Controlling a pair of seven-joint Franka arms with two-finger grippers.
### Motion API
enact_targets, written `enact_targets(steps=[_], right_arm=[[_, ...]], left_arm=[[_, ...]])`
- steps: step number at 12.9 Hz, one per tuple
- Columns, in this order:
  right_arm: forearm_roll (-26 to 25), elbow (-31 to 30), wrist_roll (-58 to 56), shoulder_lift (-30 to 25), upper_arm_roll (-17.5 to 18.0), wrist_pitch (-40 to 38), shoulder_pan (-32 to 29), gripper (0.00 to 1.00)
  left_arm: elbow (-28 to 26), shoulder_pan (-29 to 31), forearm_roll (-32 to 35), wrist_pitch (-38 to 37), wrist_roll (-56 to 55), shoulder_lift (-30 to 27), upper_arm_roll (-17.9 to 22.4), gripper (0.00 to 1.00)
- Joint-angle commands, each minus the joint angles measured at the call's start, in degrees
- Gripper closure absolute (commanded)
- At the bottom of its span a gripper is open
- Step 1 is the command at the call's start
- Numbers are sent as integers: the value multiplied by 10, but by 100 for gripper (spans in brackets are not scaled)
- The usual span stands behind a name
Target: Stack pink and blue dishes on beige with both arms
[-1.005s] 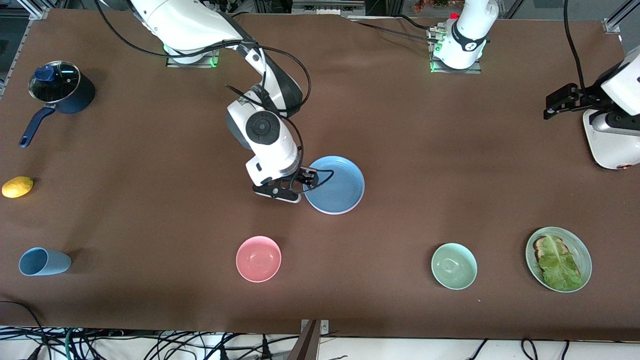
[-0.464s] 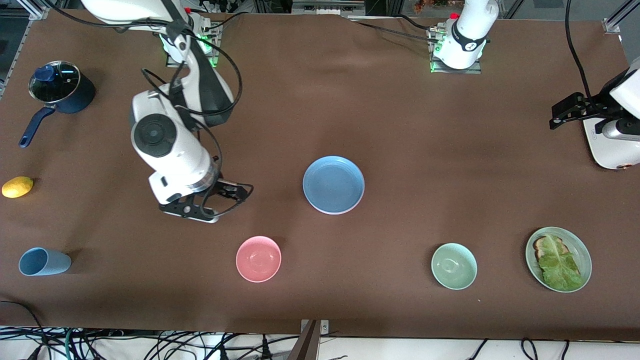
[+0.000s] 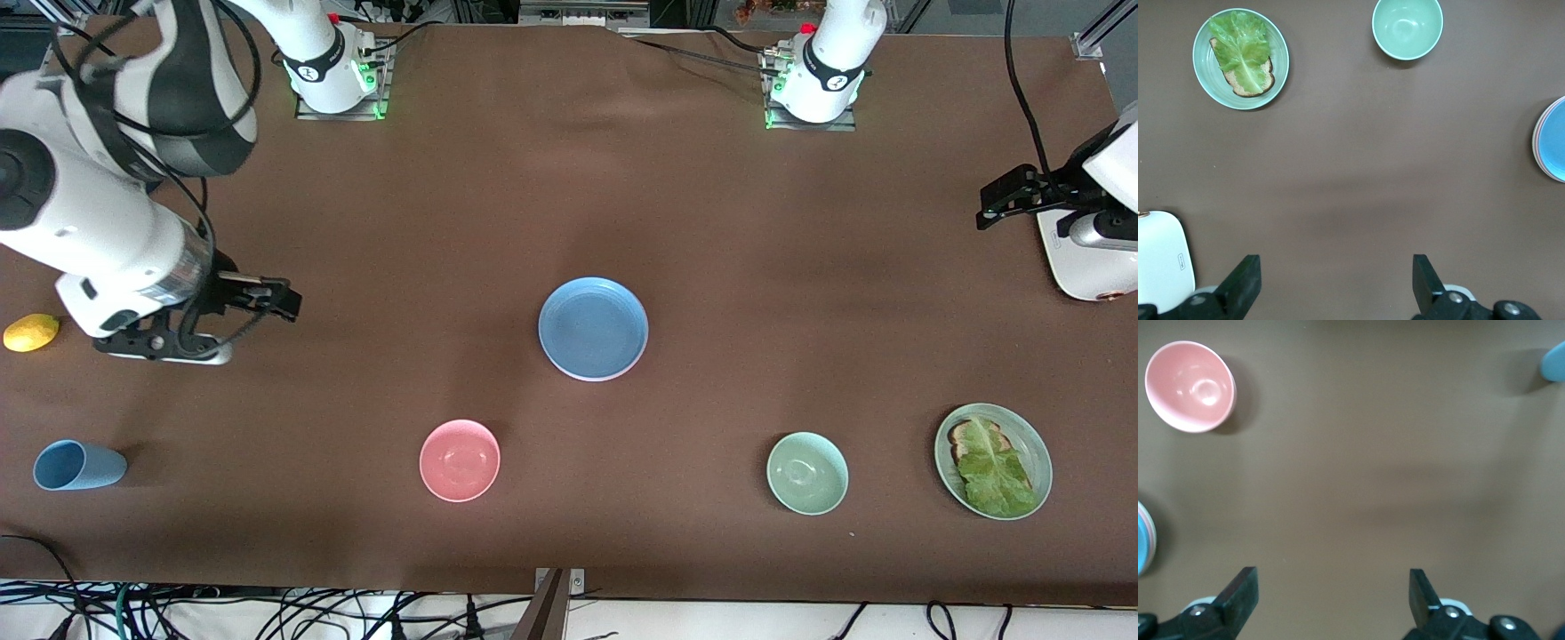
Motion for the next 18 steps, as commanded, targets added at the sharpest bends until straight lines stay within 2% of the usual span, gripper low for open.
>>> enact_targets(steps=[1, 3, 5, 6, 8, 9, 18], right_arm=[[10, -18, -67, -49, -37, -43, 4, 0], [10, -16, -83, -55, -52, -68, 4, 0], [11, -21, -107, -67, -49, -67, -2, 0], [10, -37, -116, -80, -30, -62, -29, 0], [10, -48, -113, -96, 89, -60, -151, 0], [10, -49, -111, -99, 101, -62, -168, 0], [9, -39, -115, -98, 102, -69, -167, 0]], left_arm=[[-14, -2, 8, 6, 13, -15, 3, 0], [-12, -2, 8, 6, 12, -14, 3, 0], [-10, -2, 9, 7, 12, -13, 3, 0], [-10, -3, 9, 7, 12, -13, 3, 0], [-10, -5, 9, 7, 8, -11, 2, 0], [-10, -5, 9, 7, 9, -11, 2, 0], [-8, -6, 11, 9, 6, -6, 1, 0]])
